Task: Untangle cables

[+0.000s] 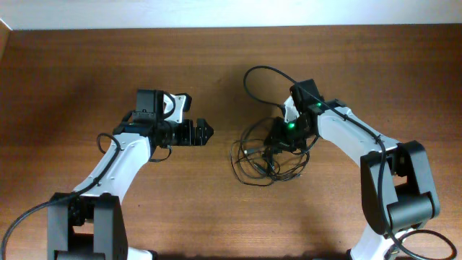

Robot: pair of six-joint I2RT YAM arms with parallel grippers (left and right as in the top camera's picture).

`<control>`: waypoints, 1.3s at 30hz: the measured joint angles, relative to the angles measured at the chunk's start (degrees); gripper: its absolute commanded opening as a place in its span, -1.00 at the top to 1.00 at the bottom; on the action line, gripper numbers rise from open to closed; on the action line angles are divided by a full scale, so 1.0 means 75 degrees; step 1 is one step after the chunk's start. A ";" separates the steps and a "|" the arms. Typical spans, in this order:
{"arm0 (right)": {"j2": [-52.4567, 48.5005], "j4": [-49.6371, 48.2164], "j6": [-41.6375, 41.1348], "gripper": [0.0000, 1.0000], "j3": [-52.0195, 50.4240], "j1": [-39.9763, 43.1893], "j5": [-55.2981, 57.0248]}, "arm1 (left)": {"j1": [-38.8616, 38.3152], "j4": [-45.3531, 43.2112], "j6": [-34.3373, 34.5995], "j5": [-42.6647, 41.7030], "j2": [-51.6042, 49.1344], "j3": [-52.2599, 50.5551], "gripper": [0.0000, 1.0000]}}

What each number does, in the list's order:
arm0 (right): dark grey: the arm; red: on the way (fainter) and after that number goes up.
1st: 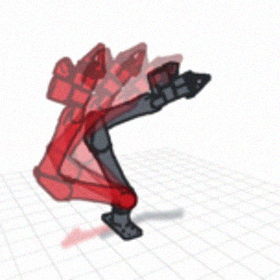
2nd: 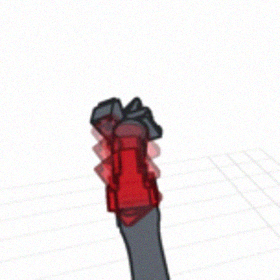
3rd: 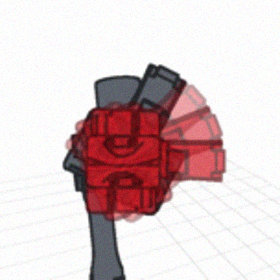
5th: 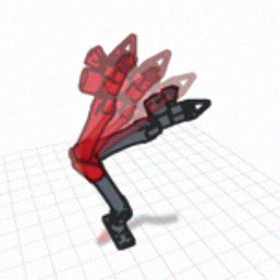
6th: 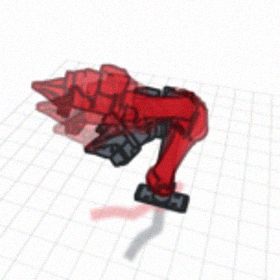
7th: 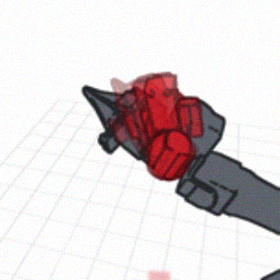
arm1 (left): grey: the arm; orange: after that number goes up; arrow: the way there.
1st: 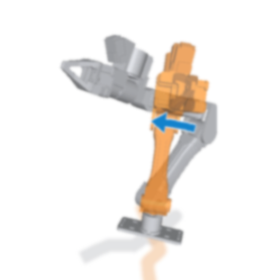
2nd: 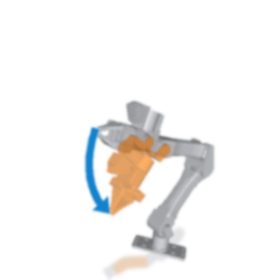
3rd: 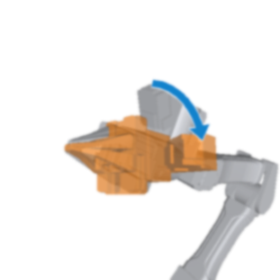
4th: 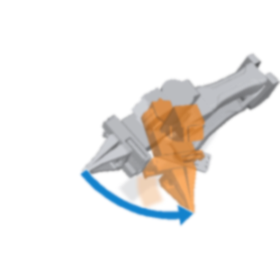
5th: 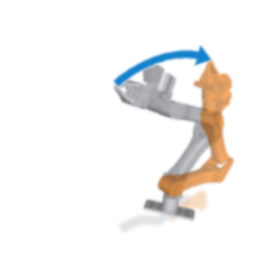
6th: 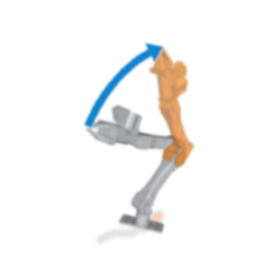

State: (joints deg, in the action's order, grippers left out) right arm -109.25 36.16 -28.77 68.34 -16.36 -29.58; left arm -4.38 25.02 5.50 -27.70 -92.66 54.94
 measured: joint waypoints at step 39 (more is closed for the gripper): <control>0.0417 -0.1556 0.4584 0.92 0.0947 0.0691 0.2632 | 0.0000 0.0003 -0.0003 0.0047 0.0000 0.0000 -0.98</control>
State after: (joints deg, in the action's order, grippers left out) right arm -106.13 24.49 5.61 75.44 -11.18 -9.85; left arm -4.38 25.04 5.48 -27.35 -92.66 54.94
